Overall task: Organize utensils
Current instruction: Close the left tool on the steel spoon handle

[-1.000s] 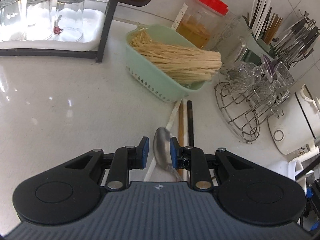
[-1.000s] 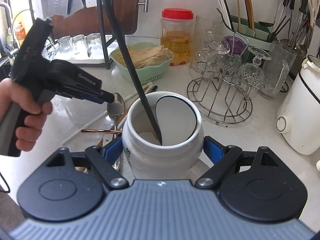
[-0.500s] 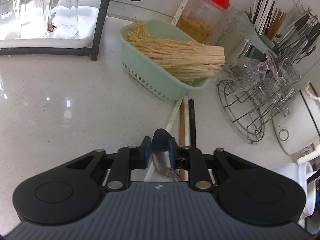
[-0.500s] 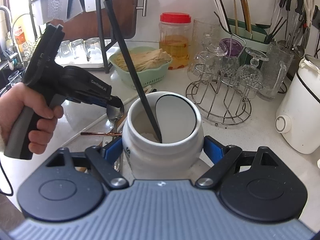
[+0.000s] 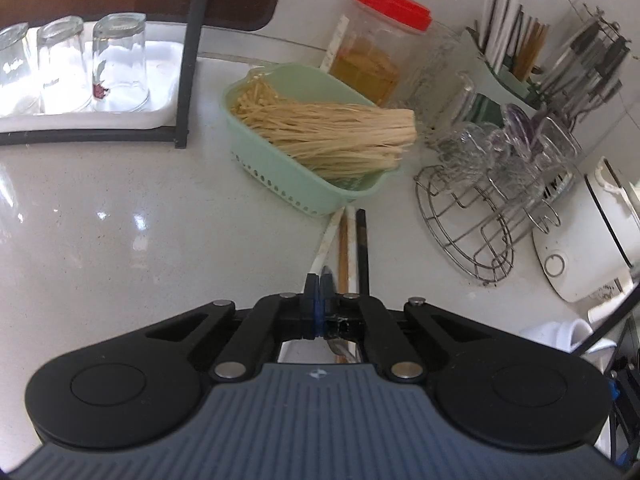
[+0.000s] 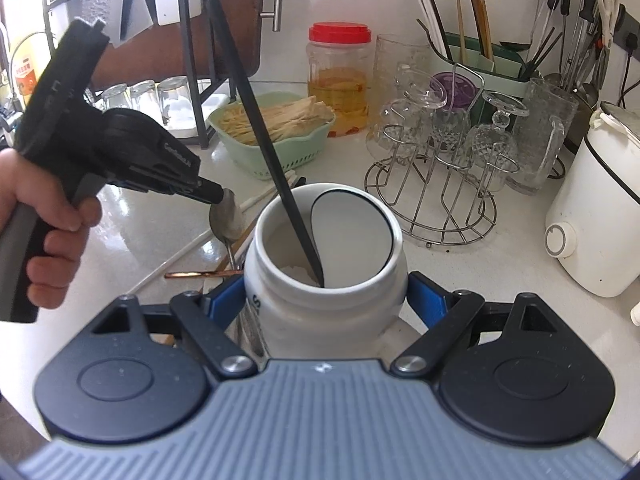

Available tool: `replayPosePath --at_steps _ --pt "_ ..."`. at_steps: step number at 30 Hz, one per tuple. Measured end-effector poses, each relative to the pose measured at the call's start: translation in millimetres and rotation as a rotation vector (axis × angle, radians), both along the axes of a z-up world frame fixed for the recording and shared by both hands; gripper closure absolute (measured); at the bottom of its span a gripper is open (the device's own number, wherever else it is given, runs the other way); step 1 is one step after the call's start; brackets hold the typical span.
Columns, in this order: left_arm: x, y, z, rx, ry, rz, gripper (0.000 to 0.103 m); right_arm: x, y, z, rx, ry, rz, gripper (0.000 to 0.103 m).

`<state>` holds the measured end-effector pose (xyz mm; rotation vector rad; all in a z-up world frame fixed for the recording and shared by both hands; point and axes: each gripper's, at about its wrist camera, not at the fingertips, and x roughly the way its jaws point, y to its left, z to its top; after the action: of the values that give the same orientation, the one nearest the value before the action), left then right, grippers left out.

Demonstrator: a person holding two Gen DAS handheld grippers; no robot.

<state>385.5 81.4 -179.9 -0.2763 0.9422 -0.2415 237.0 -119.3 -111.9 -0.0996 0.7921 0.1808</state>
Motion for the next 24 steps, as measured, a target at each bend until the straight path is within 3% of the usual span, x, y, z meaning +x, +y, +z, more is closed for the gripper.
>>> replayPosePath --at_steps 7,21,24 --pt "-7.5 2.3 -4.6 -0.007 0.040 -0.012 0.103 -0.2 0.0 -0.7 -0.001 -0.003 -0.002 0.014" --pt "7.3 5.8 -24.3 -0.143 0.135 -0.040 0.102 0.6 0.5 0.3 -0.004 0.007 -0.006 0.014" --pt "10.6 5.8 -27.6 -0.150 0.146 -0.042 0.093 0.5 0.5 0.1 -0.004 0.007 -0.007 0.014"
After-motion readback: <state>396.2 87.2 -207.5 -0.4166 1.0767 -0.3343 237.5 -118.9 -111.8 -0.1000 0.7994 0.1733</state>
